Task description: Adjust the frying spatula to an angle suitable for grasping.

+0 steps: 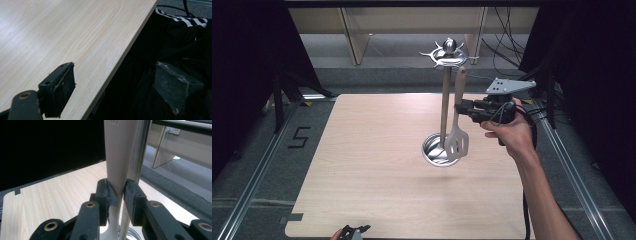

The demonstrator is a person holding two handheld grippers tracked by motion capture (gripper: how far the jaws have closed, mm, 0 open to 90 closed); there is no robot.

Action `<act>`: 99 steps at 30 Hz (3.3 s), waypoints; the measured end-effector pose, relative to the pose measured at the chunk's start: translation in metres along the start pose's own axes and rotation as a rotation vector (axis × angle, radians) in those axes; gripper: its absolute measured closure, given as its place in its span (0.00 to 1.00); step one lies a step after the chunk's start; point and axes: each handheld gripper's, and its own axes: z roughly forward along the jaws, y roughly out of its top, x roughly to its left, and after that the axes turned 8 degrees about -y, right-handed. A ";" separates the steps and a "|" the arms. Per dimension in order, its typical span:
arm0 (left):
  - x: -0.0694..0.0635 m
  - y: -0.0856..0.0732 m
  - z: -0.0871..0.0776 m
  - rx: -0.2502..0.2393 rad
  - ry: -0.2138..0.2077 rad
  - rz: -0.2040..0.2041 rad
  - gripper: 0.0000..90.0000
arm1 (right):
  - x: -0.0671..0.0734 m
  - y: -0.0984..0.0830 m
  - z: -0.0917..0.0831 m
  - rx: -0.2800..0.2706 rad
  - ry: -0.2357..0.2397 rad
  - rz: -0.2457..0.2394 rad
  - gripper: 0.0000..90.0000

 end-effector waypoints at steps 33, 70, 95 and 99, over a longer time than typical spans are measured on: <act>-0.001 0.000 0.002 0.003 -0.023 -0.020 0.18 | 0.015 -0.021 -0.024 0.000 -0.108 -0.048 0.65; -0.001 -0.001 0.002 -0.003 -0.010 -0.027 0.18 | 0.033 -0.075 -0.031 0.015 -0.148 -0.037 0.55; 0.000 0.003 0.001 0.002 0.008 -0.019 0.18 | 0.041 -0.112 -0.018 0.108 -0.118 0.012 0.46; 0.002 0.003 0.001 0.003 0.019 0.001 0.18 | 0.045 -0.119 -0.017 0.125 -0.102 0.010 0.44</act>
